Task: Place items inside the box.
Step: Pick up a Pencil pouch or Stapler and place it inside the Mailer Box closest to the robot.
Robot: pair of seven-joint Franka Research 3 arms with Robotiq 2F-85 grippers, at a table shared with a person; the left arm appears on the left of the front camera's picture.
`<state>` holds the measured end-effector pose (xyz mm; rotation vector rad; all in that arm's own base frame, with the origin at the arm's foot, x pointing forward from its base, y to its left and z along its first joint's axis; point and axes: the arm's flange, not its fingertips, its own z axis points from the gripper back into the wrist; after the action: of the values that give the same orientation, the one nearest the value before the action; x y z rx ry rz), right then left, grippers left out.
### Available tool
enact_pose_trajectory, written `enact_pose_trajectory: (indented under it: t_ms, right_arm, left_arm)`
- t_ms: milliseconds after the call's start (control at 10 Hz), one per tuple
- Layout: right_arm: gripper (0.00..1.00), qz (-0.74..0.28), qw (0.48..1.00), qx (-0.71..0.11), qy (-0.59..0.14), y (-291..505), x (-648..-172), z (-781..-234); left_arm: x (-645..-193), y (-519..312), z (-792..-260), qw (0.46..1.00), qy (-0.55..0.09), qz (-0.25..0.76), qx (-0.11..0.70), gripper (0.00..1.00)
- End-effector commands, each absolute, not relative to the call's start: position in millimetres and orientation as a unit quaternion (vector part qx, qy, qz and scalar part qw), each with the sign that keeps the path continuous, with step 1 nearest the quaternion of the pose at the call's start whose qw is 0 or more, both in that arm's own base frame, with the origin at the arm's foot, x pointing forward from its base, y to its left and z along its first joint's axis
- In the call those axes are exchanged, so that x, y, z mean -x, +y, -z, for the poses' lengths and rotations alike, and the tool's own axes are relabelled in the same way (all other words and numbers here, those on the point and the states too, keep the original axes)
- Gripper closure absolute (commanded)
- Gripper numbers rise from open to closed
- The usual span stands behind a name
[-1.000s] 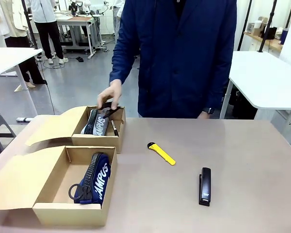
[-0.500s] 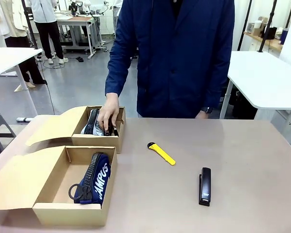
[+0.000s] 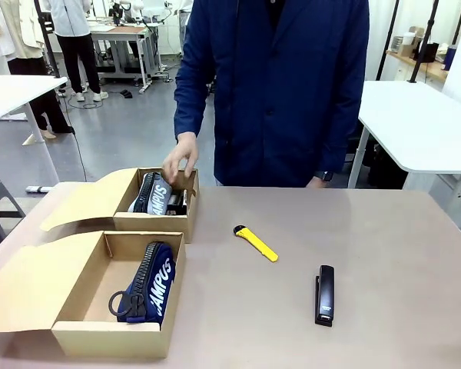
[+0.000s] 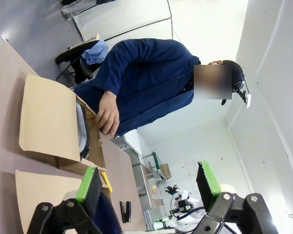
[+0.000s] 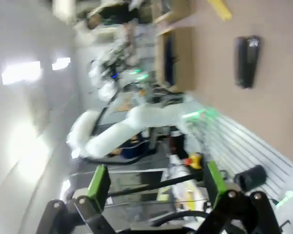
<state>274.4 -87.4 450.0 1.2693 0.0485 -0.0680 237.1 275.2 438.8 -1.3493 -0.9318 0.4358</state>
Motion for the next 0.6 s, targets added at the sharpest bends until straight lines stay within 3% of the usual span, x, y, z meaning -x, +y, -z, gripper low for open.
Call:
enact_pose_trajectory:
  t_ms: [0, 200, 500]
  right_arm:
    - [0.00, 0.063, 0.904, -0.415, 0.078, 49, -277, -461]
    - [0.00, 0.119, 0.951, -0.278, 0.070, 123, -296, -436]
    - [0.00, 0.155, 0.976, -0.147, 0.046, 173, -302, -419]
  left_arm:
    - [-238, 274, -439, 0.653, -0.427, -0.185, 0.598, 0.00]
    - [-238, 274, -439, 0.653, -0.427, -0.185, 0.598, 0.00]
    - [-238, 274, -439, 0.653, -0.427, -0.185, 0.598, 0.00]
